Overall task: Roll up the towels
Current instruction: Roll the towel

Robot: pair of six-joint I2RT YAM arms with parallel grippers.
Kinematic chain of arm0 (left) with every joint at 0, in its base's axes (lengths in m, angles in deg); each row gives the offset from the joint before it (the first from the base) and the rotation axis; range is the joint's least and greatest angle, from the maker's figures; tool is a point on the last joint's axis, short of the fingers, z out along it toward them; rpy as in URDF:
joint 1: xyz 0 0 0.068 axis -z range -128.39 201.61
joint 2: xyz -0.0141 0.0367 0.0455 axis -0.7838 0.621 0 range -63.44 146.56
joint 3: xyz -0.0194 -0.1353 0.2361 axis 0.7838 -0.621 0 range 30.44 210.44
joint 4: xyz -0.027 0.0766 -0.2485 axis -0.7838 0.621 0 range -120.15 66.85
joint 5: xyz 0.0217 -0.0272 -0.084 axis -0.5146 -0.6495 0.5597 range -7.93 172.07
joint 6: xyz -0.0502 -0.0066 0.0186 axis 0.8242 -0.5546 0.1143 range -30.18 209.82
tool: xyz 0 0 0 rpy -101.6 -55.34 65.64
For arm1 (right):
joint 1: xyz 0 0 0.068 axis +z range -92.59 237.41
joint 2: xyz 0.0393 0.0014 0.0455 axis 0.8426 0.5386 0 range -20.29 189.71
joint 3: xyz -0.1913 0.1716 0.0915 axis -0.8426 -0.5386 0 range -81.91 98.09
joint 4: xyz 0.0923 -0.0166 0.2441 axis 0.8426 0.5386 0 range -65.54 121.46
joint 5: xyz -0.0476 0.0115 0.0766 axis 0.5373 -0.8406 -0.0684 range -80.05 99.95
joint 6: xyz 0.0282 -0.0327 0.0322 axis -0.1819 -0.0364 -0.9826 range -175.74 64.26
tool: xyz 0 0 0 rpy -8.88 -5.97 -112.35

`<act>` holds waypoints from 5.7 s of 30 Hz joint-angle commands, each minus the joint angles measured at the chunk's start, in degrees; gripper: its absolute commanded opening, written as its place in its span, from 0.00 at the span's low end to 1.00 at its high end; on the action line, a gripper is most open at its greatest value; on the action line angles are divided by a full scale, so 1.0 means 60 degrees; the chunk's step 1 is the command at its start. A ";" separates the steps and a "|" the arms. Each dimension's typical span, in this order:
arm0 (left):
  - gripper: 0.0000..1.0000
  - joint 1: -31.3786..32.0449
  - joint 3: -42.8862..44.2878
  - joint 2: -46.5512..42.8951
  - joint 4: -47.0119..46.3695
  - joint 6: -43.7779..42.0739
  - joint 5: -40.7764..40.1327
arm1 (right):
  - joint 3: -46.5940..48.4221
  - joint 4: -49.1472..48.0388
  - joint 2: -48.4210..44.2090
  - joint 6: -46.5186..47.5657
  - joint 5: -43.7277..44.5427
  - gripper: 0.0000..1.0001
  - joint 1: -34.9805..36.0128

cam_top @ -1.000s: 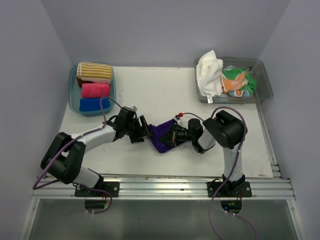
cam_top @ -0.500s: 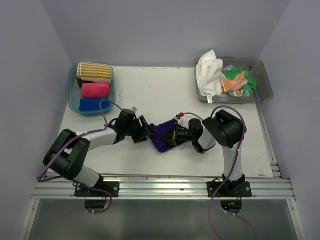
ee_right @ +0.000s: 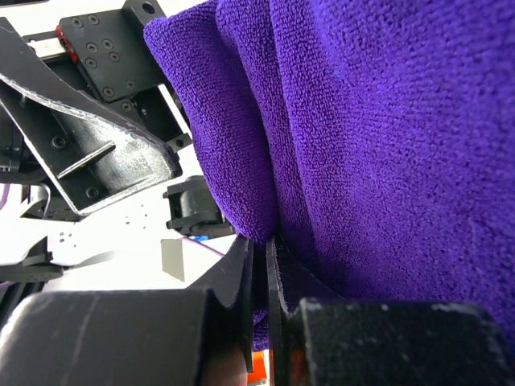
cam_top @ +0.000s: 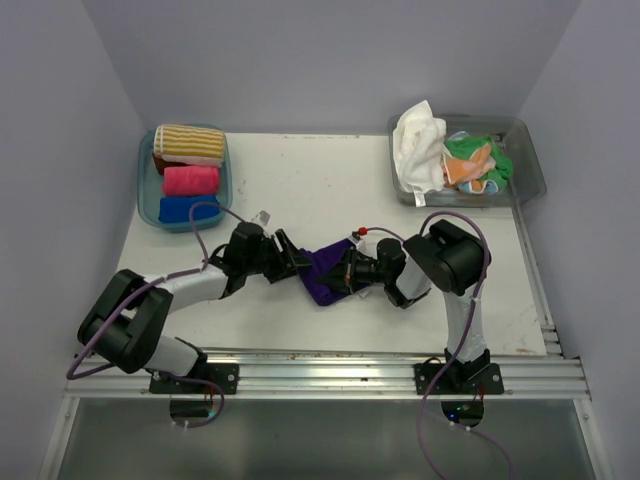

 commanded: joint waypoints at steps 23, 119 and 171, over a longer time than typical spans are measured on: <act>0.26 -0.0003 0.1157 0.2008 -0.0168 0.0947 0.0412 | -0.0077 0.1941 -0.0923 0.1738 0.0174 0.16 0.0034; 0.82 0.0071 0.1304 0.0381 0.2368 0.0933 0.0090 | 0.2135 1.1588 -0.4763 0.8773 0.6419 0.00 0.3258; 0.33 0.0261 0.3252 0.2345 0.4038 0.0494 -0.1185 | 0.0376 0.9913 -0.5158 0.7042 0.3661 0.00 0.1000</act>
